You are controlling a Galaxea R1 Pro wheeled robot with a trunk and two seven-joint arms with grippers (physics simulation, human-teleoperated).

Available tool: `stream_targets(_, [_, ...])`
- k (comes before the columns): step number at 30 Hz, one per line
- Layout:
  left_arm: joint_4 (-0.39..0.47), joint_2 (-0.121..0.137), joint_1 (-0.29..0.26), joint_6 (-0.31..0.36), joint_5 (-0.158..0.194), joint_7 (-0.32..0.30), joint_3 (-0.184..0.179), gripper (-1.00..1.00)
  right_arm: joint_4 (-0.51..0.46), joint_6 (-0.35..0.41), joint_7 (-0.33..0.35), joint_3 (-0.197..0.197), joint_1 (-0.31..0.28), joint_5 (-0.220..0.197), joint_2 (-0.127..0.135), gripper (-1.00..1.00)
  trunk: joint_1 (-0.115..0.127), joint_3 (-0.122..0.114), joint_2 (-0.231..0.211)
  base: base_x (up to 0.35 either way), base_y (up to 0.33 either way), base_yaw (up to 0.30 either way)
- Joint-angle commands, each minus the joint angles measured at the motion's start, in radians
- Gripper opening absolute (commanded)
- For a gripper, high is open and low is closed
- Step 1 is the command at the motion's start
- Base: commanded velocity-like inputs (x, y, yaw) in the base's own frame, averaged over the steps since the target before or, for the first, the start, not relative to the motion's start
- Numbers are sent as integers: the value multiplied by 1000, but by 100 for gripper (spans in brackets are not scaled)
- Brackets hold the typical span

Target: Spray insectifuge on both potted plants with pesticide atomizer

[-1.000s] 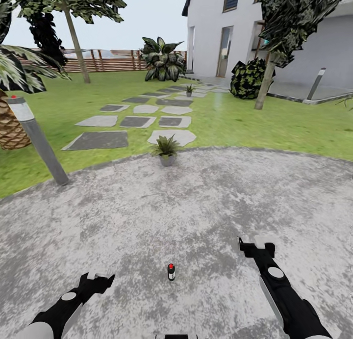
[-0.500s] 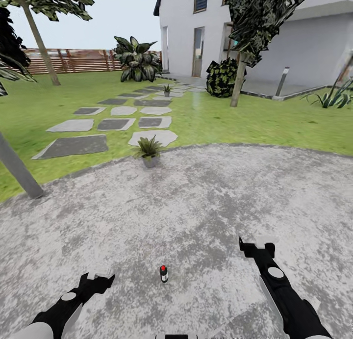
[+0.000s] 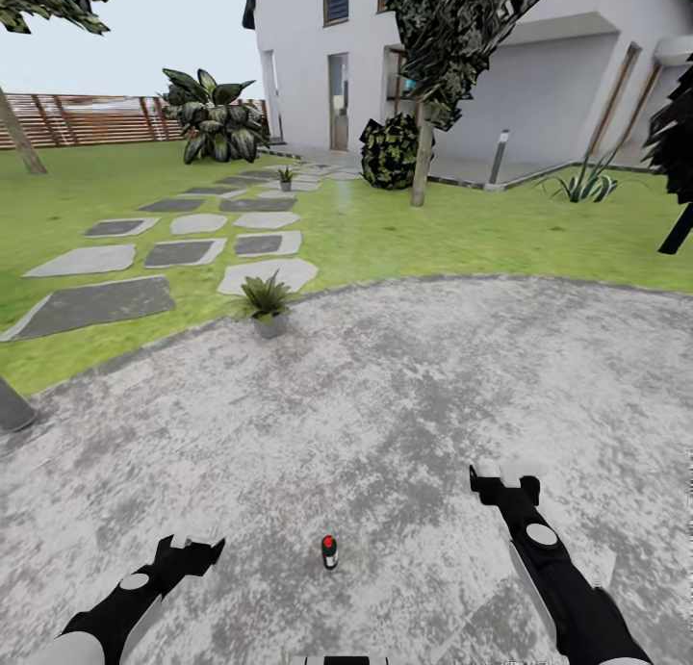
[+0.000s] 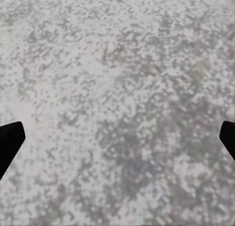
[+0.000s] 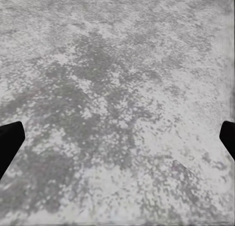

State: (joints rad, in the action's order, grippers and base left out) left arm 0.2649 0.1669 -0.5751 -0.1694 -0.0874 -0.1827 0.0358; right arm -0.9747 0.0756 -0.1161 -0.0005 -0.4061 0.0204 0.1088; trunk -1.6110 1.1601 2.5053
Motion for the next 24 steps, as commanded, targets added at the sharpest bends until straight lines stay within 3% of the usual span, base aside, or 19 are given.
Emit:
stream_targets(1, [-1,0,0,-4,-9,-3,4,100,-2,7,-4,1,0,2,0,100,0,1,0,22,303,-288])
stream_targets(6, [-1,-1,0,-5,-10,-2,4,100,-1,6,-4,0,0,2,0,100,0,1,0,7,192,-288])
stream_targets(14, [5,-1,1,-7,-14,-3,3,100,-1,4,-4,-1,0,2,0,100,0,1,0,1,20,-288])
stream_targets(18, [1,-1,1,-42,-14,-3,3,100,-2,4,-4,-1,0,2,0,100,0,1,0,0,1,-288])
stream_targets(24, [-1,0,1,-55,-12,-3,3,100,-6,5,-5,-1,0,1,0,100,-3,24,2,0,0,-218])
